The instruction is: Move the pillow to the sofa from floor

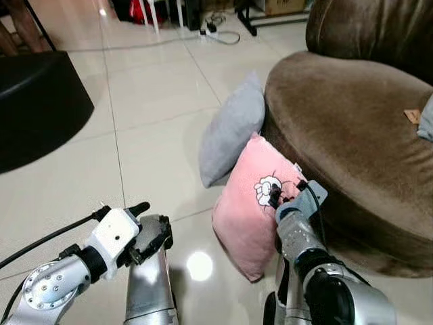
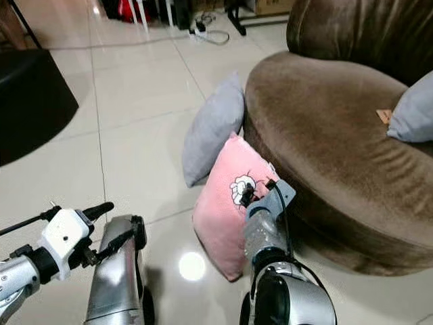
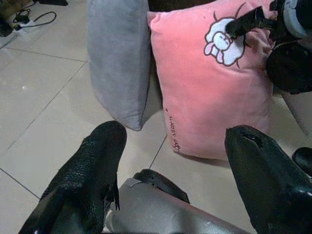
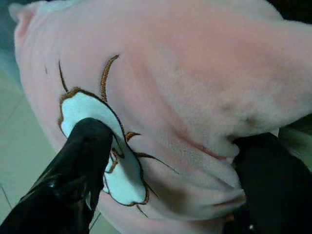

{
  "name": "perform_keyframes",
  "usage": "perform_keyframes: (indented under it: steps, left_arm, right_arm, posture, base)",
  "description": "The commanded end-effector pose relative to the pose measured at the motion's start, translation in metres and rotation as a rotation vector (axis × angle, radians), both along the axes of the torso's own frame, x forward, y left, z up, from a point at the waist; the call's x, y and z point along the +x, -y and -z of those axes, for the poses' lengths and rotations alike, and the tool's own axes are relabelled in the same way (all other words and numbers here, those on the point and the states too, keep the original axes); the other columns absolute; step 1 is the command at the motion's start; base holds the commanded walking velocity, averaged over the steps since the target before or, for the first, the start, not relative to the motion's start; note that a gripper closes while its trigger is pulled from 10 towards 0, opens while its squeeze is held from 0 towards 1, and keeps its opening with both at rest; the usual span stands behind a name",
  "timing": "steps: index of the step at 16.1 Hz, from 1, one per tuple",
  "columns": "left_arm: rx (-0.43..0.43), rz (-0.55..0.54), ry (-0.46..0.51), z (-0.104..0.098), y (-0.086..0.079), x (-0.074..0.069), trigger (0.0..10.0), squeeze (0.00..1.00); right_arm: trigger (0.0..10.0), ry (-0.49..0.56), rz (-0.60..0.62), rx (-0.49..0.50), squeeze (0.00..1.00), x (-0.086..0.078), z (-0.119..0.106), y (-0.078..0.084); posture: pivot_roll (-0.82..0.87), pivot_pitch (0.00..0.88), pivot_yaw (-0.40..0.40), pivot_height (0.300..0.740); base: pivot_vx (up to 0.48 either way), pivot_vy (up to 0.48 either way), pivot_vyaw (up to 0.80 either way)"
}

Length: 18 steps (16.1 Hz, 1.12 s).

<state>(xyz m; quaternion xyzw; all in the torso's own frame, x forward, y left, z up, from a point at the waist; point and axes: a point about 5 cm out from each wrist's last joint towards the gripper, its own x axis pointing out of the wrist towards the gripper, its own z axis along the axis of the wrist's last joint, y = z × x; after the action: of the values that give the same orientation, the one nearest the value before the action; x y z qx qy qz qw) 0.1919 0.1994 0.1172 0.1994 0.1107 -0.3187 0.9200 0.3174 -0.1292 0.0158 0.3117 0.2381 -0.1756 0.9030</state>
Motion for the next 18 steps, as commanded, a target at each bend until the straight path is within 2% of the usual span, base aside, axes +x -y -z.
perform_keyframes:
  steps: [1, 8, 15, 18]
  left_arm:
    - [0.008, -0.005, 0.0, -0.003, -0.002, -0.001, 10.0, 0.0]
    - [0.007, -0.012, -0.013, -0.003, -0.001, -0.005, 10.0, 0.0]
    - [0.01, -0.006, -0.015, -0.002, 0.0, -0.002, 10.0, 0.0]
    - [0.001, -0.018, -0.001, 0.0, 0.003, 0.002, 10.0, 0.0]
  right_arm:
    - [0.0, -0.023, 0.003, 0.031, 0.0, -0.004, 0.005, -0.006]
    - [0.0, 0.027, -0.035, 0.049, 0.0, -0.001, 0.001, -0.012]
    - [0.0, 0.054, -0.069, 0.046, 0.0, 0.002, -0.003, -0.016]
    - [0.0, 0.073, -0.151, 0.024, 0.0, 0.001, -0.002, -0.022]
  posture:
    - [0.19, 0.147, 0.04, 0.4]
    - [0.19, 0.156, 0.032, 0.4]
    - [0.19, 0.142, 0.036, 0.4]
    - [0.18, 0.099, 0.018, 0.4]
  base:
    - [0.0, 0.0, 0.0]
    - [0.0, 0.0, 0.0]
    - [0.0, 0.0, 0.0]
    - [0.0, 0.0, 0.0]
